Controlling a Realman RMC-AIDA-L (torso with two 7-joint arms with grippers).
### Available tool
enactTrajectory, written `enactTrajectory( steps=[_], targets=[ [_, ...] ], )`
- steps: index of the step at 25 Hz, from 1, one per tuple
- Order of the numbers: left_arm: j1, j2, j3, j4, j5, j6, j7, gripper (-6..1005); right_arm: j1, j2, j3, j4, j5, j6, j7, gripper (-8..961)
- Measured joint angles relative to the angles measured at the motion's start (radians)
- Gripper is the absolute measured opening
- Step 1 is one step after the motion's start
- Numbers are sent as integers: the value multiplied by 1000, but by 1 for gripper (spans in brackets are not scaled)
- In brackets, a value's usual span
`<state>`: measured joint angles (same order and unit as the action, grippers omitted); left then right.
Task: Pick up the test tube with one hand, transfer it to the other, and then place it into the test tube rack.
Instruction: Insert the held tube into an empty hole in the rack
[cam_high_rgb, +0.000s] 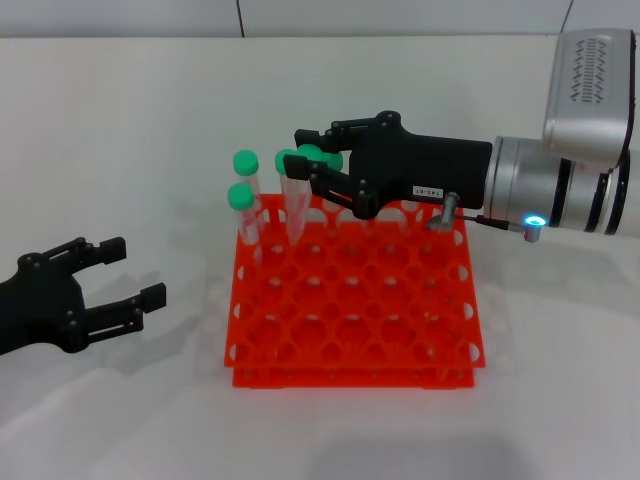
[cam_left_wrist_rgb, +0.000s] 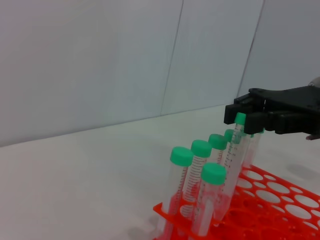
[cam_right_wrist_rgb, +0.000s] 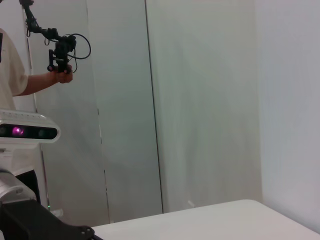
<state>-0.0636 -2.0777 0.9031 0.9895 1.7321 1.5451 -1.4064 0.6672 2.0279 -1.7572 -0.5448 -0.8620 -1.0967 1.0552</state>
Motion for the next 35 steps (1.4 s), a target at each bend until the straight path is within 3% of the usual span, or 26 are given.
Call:
enactTrajectory(
  steps=[35],
  targets=[
    [-19, -1, -2, 0, 29, -6, 3, 833, 9, 0, -67, -2, 19, 78, 9, 348]
  ],
)
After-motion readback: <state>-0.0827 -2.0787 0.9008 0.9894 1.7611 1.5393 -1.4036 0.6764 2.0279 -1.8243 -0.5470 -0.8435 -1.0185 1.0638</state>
